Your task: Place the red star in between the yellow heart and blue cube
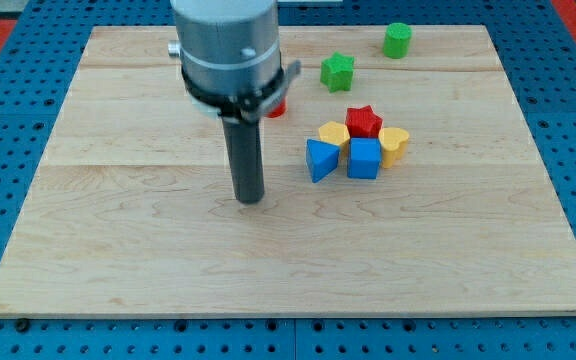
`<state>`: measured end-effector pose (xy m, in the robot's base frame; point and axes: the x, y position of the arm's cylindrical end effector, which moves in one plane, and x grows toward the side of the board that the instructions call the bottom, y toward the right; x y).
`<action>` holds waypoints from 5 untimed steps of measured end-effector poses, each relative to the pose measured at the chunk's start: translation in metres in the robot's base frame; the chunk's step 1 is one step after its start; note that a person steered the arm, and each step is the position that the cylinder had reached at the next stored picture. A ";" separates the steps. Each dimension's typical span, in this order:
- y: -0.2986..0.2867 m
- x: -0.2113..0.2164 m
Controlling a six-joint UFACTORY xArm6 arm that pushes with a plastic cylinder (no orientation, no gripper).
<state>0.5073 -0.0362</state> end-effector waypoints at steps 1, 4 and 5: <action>0.045 0.037; 0.224 -0.080; 0.227 -0.152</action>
<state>0.3553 0.1910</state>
